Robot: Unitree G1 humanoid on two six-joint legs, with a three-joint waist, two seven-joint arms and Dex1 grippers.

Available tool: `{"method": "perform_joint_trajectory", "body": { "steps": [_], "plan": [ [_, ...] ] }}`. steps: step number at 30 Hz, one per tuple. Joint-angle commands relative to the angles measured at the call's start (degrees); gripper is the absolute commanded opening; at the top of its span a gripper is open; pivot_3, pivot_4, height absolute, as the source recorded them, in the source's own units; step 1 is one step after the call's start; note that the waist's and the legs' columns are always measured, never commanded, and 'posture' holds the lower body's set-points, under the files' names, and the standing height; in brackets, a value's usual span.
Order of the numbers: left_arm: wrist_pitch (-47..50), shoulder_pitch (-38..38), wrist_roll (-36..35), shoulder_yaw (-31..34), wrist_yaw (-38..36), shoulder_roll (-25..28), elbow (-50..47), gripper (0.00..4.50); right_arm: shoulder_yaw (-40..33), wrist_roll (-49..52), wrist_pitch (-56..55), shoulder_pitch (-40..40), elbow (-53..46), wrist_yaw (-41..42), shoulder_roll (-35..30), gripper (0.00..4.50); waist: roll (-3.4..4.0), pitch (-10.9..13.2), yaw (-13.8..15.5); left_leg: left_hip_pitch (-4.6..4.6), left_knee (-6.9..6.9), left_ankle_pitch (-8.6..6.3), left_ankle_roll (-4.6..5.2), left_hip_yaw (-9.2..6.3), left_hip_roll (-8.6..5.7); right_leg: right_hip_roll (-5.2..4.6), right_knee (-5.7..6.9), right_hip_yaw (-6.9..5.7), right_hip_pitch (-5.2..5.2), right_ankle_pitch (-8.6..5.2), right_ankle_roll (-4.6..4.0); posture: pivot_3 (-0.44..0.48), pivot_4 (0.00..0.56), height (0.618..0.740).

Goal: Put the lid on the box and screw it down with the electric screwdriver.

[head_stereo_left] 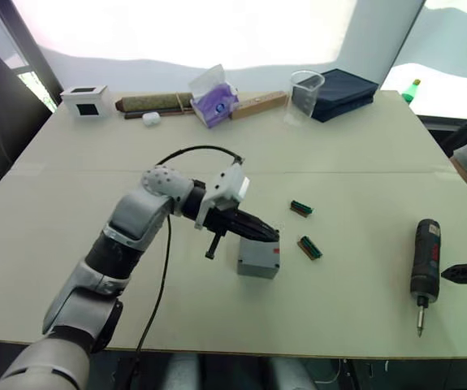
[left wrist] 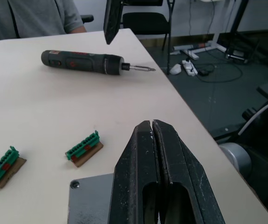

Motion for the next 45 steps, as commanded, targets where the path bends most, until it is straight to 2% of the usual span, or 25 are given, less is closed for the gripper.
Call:
{"method": "perform_joint_trajectory", "body": {
  "steps": [1, 7, 16, 20, 24, 32, 36, 37, 38, 40, 43, 45],
  "plan": [
    [-0.05, 0.58, -0.01, 0.75, 0.66, 1.03, -2.89, 0.00, 3.22, 3.36, 0.35, -4.76, 1.17, -3.23, 1.29, 4.48, 0.00, 0.00, 0.08, 0.00, 0.00, 0.00, 0.00, -0.01, 0.00, 0.00, 0.00, 0.00, 0.00, 0.00, 0.00, 0.000, 0.150, 0.737],
    [1.41, 1.24, -0.53, 1.20, 2.41, 1.70, -3.90, 0.00, 8.37, -0.56, 0.35, -10.52, 2.64, -6.52, 5.35, 4.48, 0.00, 0.00, 0.59, -0.05, 0.03, 0.00, -0.01, -0.01, -0.01, -0.03, -0.03, -0.02, 0.00, 0.00, 0.01, 0.000, 0.150, 0.737],
    [3.51, 2.27, -1.19, 1.81, 5.33, 2.35, -5.65, 0.00, 14.98, -11.99, 0.35, -14.36, 1.67, -3.91, 11.45, 4.48, -0.08, -0.01, 0.18, -0.02, 0.02, 0.00, -0.01, -0.03, 0.02, 0.00, -0.04, -0.03, 0.02, 0.00, 0.01, 0.000, 0.150, 0.737],
    [4.34, 3.07, -1.60, 1.99, 6.20, 2.68, -6.84, 0.00, 18.16, -16.98, -0.71, -14.69, -0.71, -1.55, 13.13, 3.43, -0.36, -0.05, 0.17, 0.06, 0.09, 0.00, -0.01, -0.04, 0.01, -0.01, -0.05, -0.03, 0.16, 0.03, 0.05, 0.000, 0.150, 0.737],
    [4.71, 3.45, -1.63, 2.02, 6.73, 2.76, -7.14, 0.00, 20.16, -20.98, -0.75, -15.45, -2.47, 1.64, 13.78, 2.11, -0.63, -0.07, 0.20, 0.08, 0.09, 0.00, -0.01, -0.09, 0.02, 0.00, -0.06, -0.07, 0.20, 0.03, 0.05, 0.000, 0.150, 0.737],
    [4.67, 3.51, -1.62, 2.23, 7.27, 2.94, -6.47, 0.00, 20.69, -28.18, -2.24, -17.41, -2.96, 6.17, 13.65, 2.06, -0.86, -0.11, 0.17, 0.10, 0.10, 0.00, -0.01, -0.09, 0.03, -0.01, -0.07, -0.08, 0.23, 0.03, 0.05, 0.000, 0.150, 0.737],
    [3.78, 2.84, -0.82, 2.69, 6.97, 3.34, -3.23, 0.00, 21.20, -32.56, -10.16, -24.15, -5.64, 9.23, 10.20, 2.06, -0.77, -0.05, -0.36, 0.13, 0.13, 0.00, -0.01, -0.07, 0.02, -0.02, -0.08, -0.05, 0.25, 0.06, 0.07, 0.000, 0.150, 0.737],
    [3.61, 2.53, -0.49, 2.85, 7.01, 3.49, -2.10, 0.00, 19.25, -31.15, -11.10, -27.64, -7.72, 10.41, 10.78, 2.06, -0.37, 0.15, -0.76, 0.13, 0.17, 0.00, -0.01, -0.01, 0.01, -0.03, -0.09, 0.00, 0.24, 0.11, 0.12, 0.000, 0.150, 0.737],
    [3.39, 2.18, -0.20, 3.08, 7.07, 3.62, -1.01, 0.00, 16.22, -29.44, -13.81, -30.54, -11.27, 11.26, 12.73, 2.06, 0.00, 0.21, -1.03, 0.04, 0.20, 0.02, -0.04, 0.04, -0.05, -0.09, -0.09, 0.06, 0.16, 0.16, 0.21, 0.000, 0.150, 0.737],
    [4.02, 1.60, -0.58, 4.05, 7.57, 3.53, 0.73, 0.00, 10.82, -27.17, -21.45, -31.95, -21.20, 12.76, 17.21, 2.06, 0.18, 0.19, -1.58, -0.05, 0.09, 0.04, -0.06, 0.13, -0.07, -0.08, -0.05, 0.17, -0.08, 0.18, 0.26, 0.000, 0.150, 0.737],
    [4.63, 1.26, -0.87, 4.89, 7.76, 3.71, 2.41, 0.00, 3.56, -24.77, -30.37, -35.08, -32.60, 5.26, 30.50, 2.06, 0.22, 0.17, -2.06, -0.12, -0.19, 0.04, -0.06, -0.05, 0.06, 0.15, 0.06, 0.12, -0.37, 0.14, 0.10, 0.000, 0.150, 0.737],
    [4.56, 1.30, -0.64, 4.84, 7.50, 3.99, 2.95, 0.00, 2.29, -24.77, -33.84, -35.35, -37.06, 1.32, 36.39, 2.06, 0.13, 0.13, -1.47, -0.19, -0.20, 0.13, -0.22, -0.11, 0.08, 0.14, 0.07, -0.04, -0.37, 0.07, 0.01, 0.000, 0.150, 0.737]
  ]
}}
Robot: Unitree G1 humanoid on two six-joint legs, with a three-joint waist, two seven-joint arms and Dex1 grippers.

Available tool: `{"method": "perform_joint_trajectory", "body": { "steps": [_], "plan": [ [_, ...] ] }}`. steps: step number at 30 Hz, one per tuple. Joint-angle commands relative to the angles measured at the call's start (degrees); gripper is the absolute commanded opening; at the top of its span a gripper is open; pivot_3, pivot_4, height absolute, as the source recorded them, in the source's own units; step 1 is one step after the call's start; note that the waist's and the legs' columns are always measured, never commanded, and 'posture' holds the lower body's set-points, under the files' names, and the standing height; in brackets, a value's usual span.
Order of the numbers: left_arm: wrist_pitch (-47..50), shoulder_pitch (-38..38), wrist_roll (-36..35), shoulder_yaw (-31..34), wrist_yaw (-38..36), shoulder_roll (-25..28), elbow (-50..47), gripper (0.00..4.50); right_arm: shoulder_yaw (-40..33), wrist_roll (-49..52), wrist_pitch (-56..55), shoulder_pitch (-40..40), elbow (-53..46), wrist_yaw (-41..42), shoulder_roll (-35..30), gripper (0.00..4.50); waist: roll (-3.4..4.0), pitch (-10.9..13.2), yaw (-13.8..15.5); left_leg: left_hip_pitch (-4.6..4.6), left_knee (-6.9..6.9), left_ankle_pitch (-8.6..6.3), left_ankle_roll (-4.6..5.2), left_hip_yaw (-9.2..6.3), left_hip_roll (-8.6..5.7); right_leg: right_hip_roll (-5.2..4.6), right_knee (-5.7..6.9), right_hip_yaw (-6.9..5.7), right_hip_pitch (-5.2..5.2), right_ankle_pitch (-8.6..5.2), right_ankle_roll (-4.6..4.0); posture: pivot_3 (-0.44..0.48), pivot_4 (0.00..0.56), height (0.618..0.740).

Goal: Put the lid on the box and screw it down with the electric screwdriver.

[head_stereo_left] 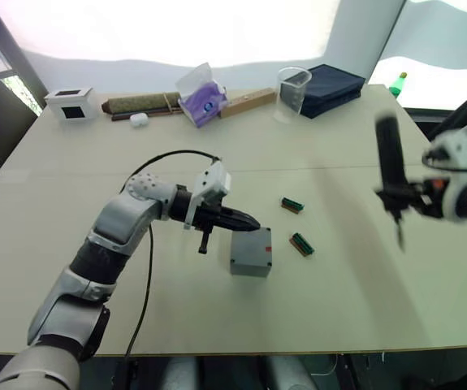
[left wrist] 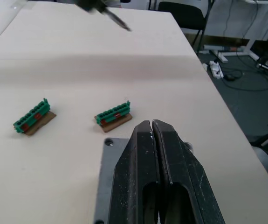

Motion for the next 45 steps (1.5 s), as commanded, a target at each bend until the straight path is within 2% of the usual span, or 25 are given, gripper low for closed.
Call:
{"method": "perform_joint_trajectory", "body": {
  "steps": [1, 5, 11, 22, 39, 45],
  "plan": [
    [-0.08, -0.51, -0.17, 2.19, -0.37, 1.25, 0.63, 0.00, -6.10, 0.90, -8.38, -0.78, -10.47, -7.94, 9.05, 2.06, -0.11, -0.03, 0.86, -0.06, 0.04, 0.00, -0.01, -0.09, 0.07, 0.00, -0.07, -0.16, 0.03, -0.01, -0.03, 0.000, 0.150, 0.737],
    [-0.85, -0.11, 1.58, 0.75, -0.64, 2.05, 2.33, 0.00, 0.50, -0.21, -12.60, 1.64, -20.50, -15.41, 19.56, 2.06, -0.18, -0.06, 2.07, -0.43, 0.27, 0.03, -0.05, 0.02, -0.07, -0.33, -0.13, -0.24, -0.07, 0.00, 0.00, 0.000, 0.150, 0.737],
    [-2.59, -0.16, 3.15, -0.23, -1.04, 1.40, 3.65, 0.00, 8.36, -5.18, -17.92, 4.95, -25.01, -18.47, 25.96, 2.06, -0.18, -0.06, 2.35, -0.68, 0.24, 0.34, -0.61, -0.02, -0.12, -0.33, -0.08, -0.22, -0.31, 0.05, 0.09, 0.000, 0.150, 0.737],
    [-7.55, 3.09, 9.06, -5.16, 0.56, -2.50, 4.58, 0.00, 20.20, -13.20, -23.40, 14.07, -29.65, -18.66, 30.19, 2.06, -0.17, -0.06, 1.96, -0.64, 0.20, 0.35, -0.62, -0.07, -0.08, -0.24, 0.06, -0.22, -0.37, 0.05, 0.08, 0.000, 0.150, 0.737],
    [-8.91, 2.96, 10.85, -5.17, 0.21, -4.03, 6.86, 0.00, 23.89, -25.28, -31.16, 22.30, -26.72, -16.31, 30.26, 2.06, -0.18, -0.07, 2.03, -0.41, 0.20, 0.31, -0.55, -0.08, -0.09, -0.23, 0.06, -0.23, -0.14, 0.05, 0.08, 0.000, 0.150, 0.737],
    [-8.89, 3.36, 11.11, -5.43, 0.17, -4.00, 6.83, 0.00, 23.78, -24.90, -32.12, 23.53, -26.17, -16.09, 32.70, 2.06, -0.18, -0.08, 2.03, -0.23, 0.20, 0.22, -0.39, -0.08, -0.09, -0.23, 0.07, -0.23, 0.03, 0.05, 0.08, 0.000, 0.150, 0.737]
  ]
}}
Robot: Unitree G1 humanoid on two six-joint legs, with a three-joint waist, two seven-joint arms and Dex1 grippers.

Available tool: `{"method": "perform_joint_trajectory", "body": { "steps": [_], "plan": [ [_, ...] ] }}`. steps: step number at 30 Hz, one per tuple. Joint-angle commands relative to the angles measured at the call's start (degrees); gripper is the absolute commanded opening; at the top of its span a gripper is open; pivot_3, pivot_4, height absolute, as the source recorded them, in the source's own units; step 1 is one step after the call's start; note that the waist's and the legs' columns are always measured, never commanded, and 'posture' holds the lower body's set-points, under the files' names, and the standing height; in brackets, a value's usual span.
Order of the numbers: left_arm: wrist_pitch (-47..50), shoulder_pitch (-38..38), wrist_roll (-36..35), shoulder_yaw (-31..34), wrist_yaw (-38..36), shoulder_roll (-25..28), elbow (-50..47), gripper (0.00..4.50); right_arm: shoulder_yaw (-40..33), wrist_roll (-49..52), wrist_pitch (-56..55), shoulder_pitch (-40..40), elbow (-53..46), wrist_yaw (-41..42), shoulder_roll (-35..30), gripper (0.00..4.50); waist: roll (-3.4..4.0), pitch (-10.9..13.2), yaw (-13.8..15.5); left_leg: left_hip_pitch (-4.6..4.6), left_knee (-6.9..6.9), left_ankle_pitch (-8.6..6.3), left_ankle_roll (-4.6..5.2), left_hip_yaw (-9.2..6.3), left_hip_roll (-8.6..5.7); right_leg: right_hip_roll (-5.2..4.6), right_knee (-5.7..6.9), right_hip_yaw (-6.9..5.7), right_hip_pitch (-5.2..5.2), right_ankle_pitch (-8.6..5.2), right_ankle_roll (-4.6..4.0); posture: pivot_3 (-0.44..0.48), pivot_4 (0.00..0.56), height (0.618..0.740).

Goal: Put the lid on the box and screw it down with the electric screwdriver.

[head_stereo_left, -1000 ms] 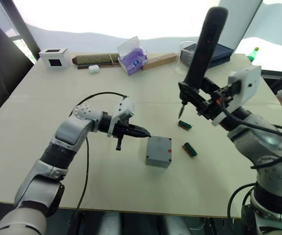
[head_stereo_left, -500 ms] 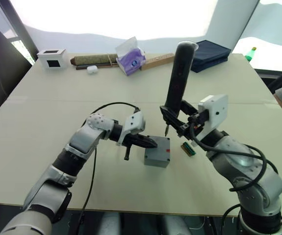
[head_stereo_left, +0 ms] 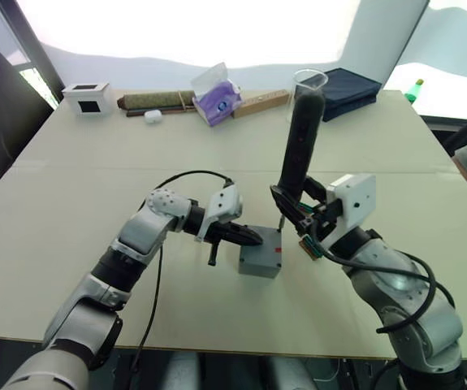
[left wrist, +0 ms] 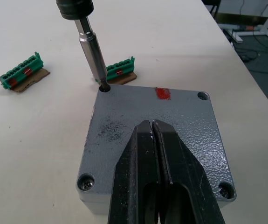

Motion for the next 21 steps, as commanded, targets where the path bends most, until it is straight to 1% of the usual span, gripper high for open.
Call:
{"method": "perform_joint_trajectory", "body": {
  "steps": [1, 3, 6, 9, 11, 13, 15, 21],
  "plan": [
    [0.06, 0.65, 1.24, -0.52, 0.03, 0.49, 0.53, 0.00, -0.91, 0.28, -1.46, 0.38, -1.01, 0.07, 1.69, 2.06, 0.00, 0.00, 0.00, 0.01, 0.00, 0.00, 0.00, 0.00, 0.00, 0.00, 0.00, 0.00, 0.01, 0.00, 0.00, 0.000, 0.150, 0.737],
    [-0.18, 0.95, 1.62, -0.79, -0.05, 0.73, 0.65, 0.00, -0.42, 0.99, -0.65, 1.33, -1.17, 0.17, 2.54, 2.06, 0.00, -0.01, -0.01, 0.04, 0.00, 0.00, -0.01, 0.00, 0.00, 0.00, 0.00, 0.00, 0.04, 0.00, 0.00, 0.000, 0.150, 0.737],
    [-0.84, 1.83, 2.55, -1.50, -0.23, 1.45, 0.89, 0.00, 2.11, -0.90, 2.01, 4.88, 0.01, 0.05, 1.69, 2.06, -0.03, -0.10, -0.04, 0.14, -0.02, 0.00, 0.00, 0.00, 0.00, 0.00, -0.01, 0.00, 0.14, 0.00, 0.00, 0.000, 0.150, 0.737],
    [-1.30, 2.39, 3.11, -1.87, -0.36, 1.80, 1.08, 0.00, 3.49, -3.20, 4.47, 5.70, 1.20, -1.00, 0.60, 2.06, -0.08, -0.37, -0.07, 0.49, -0.10, -0.04, 0.06, 0.00, 0.01, 0.03, -0.14, 0.01, 0.53, -0.01, -0.02, 0.000, 0.150, 0.737],
    [-1.46, 2.92, 3.42, -2.01, -0.30, 1.79, 1.33, 0.00, 3.96, -5.34, 5.30, 6.01, 3.38, -2.33, 0.62, 2.06, -0.18, -0.47, -0.06, 0.83, -0.13, -0.17, 0.29, -0.01, 0.02, 0.04, -0.21, 0.00, 0.88, -0.03, -0.03, 0.000, 0.150, 0.737],
    [-1.30, 3.35, 3.51, -2.07, -0.12, 1.70, 1.50, 0.00, 4.13, -6.49, 5.73, 6.35, 5.18, -3.20, 1.08, 2.06, -0.39, -0.76, -0.04, 1.25, -0.16, -0.25, 0.43, 0.00, 0.02, 0.04, -0.30, 0.01, 1.31, -0.06, -0.06, 0.000, 0.150, 0.737],
    [-1.39, 3.61, 3.66, -2.11, -0.11, 1.70, 1.54, 0.00, 4.72, -7.21, 5.01, 6.47, 5.91, -3.19, 1.33, 2.06, -0.63, -1.31, 0.02, 1.48, -0.17, -0.36, 0.60, 0.00, 0.02, 0.04, -0.37, 0.00, 1.58, -0.16, -0.10, 0.000, 0.150, 0.737],
    [-2.43, 3.99, 4.86, -2.47, -0.16, 1.81, 2.55, 0.00, 6.96, -9.03, 3.19, 7.30, 7.62, -2.77, 2.92, 2.06, -0.91, -1.76, 0.15, 1.57, -0.18, -0.38, 0.62, -0.04, 0.01, 0.04, -0.43, -0.01, 1.73, -0.20, -0.10, 0.000, 0.150, 0.737]
  ]
}}
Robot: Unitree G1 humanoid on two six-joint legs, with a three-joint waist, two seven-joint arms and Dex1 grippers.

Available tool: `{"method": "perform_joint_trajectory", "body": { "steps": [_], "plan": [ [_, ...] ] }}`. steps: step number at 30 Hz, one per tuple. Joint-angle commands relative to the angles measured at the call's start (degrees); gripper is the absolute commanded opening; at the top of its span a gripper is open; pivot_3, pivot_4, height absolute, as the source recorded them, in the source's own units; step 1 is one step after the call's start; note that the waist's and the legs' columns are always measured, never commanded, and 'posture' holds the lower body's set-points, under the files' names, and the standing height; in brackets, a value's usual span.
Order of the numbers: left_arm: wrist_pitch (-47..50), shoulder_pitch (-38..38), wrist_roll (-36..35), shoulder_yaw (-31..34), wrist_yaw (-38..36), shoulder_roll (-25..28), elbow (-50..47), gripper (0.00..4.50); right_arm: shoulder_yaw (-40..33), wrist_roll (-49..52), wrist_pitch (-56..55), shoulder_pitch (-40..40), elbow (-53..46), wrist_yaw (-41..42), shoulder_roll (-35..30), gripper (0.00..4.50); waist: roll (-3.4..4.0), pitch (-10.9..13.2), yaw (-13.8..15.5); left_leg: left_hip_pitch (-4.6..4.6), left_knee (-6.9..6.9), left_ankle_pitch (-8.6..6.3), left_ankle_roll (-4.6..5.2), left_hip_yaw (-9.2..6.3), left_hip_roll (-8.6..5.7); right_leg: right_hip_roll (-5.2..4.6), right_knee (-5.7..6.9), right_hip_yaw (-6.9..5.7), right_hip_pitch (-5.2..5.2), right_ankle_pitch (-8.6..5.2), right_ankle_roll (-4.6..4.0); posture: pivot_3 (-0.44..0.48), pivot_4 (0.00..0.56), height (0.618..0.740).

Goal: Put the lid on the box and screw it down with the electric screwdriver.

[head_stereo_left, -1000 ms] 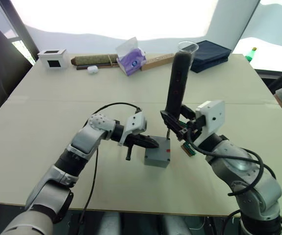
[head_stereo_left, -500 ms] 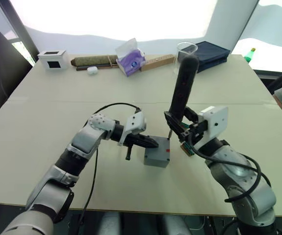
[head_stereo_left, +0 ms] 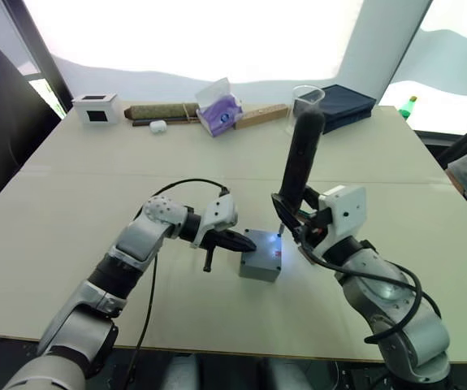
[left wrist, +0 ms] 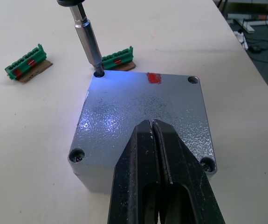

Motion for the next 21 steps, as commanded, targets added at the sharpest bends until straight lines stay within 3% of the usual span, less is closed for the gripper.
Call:
{"method": "perform_joint_trajectory", "body": {
  "steps": [1, 21],
  "plan": [
    [-0.07, 1.29, 2.57, -1.95, 0.09, 0.71, 1.96, 0.00, 2.68, -2.26, 2.67, 3.80, 6.54, 0.20, 0.25, 2.06, -0.01, -0.14, -0.02, 0.02, -0.01, -0.01, 0.01, 0.00, 0.00, 0.00, 0.00, 0.00, 0.01, 0.00, -0.01, 0.000, 0.150, 0.737],
    [0.38, 1.72, 2.53, -1.91, 0.17, 0.85, 1.33, 0.00, 2.72, -5.06, 0.75, 4.30, 7.60, 2.21, 2.18, 2.06, -0.21, -0.42, -0.05, 0.12, -0.14, -0.03, 0.04, -0.02, 0.00, 0.00, -0.13, 0.00, 0.10, -0.05, -0.05, 0.000, 0.150, 0.737]
  ]
}}
